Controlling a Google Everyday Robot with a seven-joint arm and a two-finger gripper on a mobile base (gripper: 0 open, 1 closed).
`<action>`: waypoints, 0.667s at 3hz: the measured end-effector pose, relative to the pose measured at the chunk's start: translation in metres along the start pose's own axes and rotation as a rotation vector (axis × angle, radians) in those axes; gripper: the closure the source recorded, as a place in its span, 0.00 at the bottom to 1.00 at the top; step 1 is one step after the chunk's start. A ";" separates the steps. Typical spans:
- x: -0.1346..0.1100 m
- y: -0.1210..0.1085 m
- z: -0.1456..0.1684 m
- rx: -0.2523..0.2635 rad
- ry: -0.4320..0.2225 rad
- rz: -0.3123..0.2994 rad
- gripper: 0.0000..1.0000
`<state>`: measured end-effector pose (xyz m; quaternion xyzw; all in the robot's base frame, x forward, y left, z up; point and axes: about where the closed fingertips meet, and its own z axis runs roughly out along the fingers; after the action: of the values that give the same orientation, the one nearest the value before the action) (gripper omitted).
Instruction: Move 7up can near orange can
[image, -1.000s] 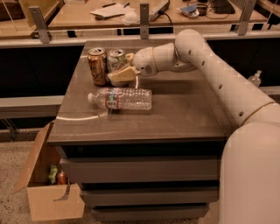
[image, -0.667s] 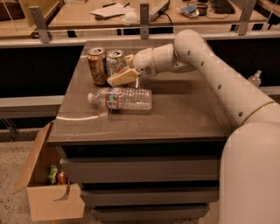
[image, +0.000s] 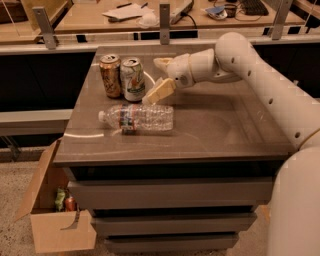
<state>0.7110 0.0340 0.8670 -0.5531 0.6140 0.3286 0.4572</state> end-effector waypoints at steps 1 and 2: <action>0.012 -0.012 -0.040 0.120 0.027 0.023 0.00; 0.029 -0.021 -0.094 0.308 0.046 0.080 0.00</action>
Offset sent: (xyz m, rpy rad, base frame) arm 0.0091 -0.1950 0.0158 -0.0071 -0.0810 -0.6578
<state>0.7136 -0.0663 0.8764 -0.4588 0.6889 0.2357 0.5092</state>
